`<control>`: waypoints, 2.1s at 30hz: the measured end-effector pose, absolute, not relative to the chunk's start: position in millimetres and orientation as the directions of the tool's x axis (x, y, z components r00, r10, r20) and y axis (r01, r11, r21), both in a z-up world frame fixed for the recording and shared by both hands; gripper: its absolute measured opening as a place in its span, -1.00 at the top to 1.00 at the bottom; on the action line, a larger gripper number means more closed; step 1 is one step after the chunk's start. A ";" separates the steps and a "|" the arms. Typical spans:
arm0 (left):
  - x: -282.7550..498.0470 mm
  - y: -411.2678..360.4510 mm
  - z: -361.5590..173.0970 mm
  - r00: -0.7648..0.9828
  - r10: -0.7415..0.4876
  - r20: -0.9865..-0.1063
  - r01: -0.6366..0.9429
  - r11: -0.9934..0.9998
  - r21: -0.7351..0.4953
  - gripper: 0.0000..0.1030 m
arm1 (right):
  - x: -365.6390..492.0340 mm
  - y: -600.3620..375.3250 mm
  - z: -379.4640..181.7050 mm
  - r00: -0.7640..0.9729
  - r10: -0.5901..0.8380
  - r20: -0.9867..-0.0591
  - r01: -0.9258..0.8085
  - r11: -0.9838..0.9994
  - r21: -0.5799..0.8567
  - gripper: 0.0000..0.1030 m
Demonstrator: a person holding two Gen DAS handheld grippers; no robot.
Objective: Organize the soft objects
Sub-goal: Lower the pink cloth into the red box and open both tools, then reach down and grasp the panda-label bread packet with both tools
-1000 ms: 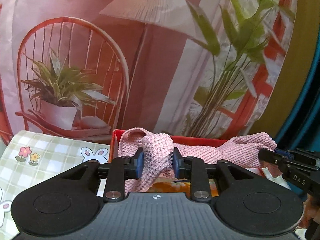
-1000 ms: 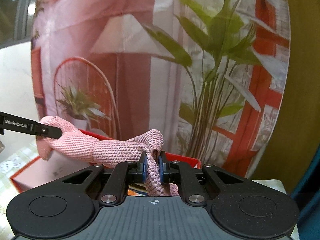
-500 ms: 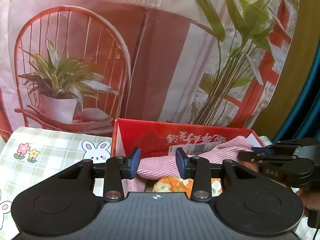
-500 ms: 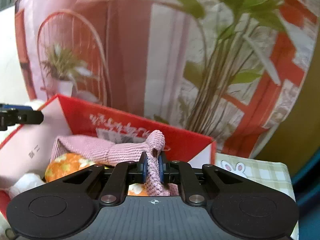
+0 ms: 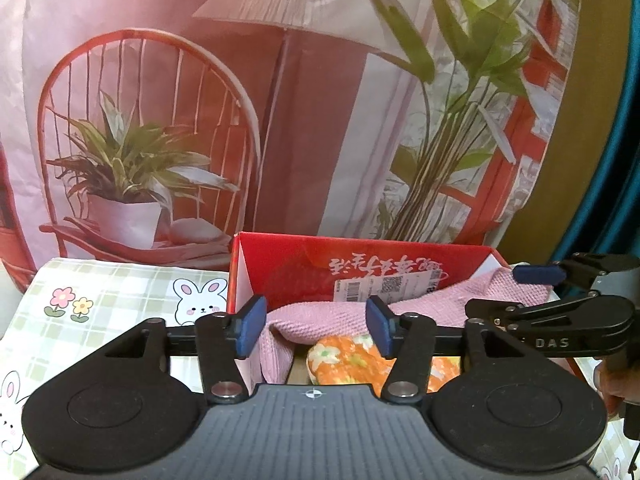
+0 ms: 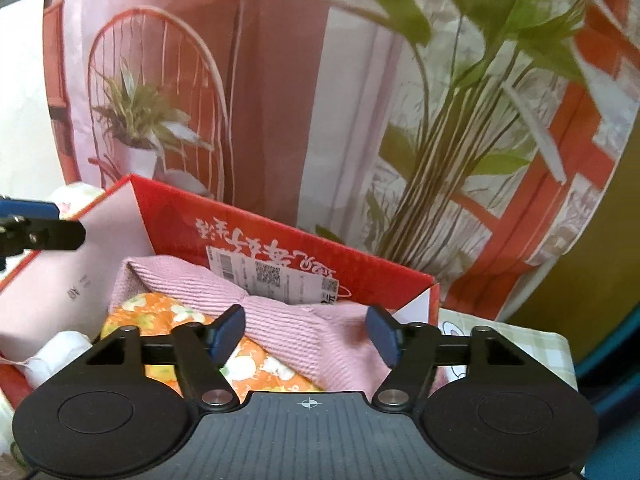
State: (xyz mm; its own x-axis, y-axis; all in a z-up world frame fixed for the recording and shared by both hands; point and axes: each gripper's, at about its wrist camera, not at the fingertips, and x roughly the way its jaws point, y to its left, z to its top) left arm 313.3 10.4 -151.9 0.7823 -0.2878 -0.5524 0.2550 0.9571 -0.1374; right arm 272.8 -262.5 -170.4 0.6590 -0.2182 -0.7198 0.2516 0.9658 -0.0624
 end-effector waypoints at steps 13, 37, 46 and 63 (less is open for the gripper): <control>235.5 14.4 -146.1 0.784 -0.287 -0.551 0.258 0.957 -0.131 -0.28 | 189.1 -235.8 -140.6 0.795 -0.170 -0.582 0.248 0.967 0.057 -0.99; 116.3 14.5 -228.9 0.704 -0.346 -0.621 0.234 0.938 -0.257 -0.29 | 16.0 -169.9 -214.6 0.803 -0.145 -0.578 0.257 0.959 0.116 -0.99; 106.8 10.3 -248.0 0.672 -0.338 -0.659 0.246 0.941 -0.232 -0.29 | 5.1 -177.4 -236.2 0.790 -0.135 -0.599 0.294 0.940 0.175 -0.97; 104.7 7.6 -247.0 0.679 -0.382 -0.627 0.283 0.924 -0.256 -0.26 | 5.0 -183.9 -250.0 0.805 -0.010 -0.594 0.248 0.914 0.320 -0.26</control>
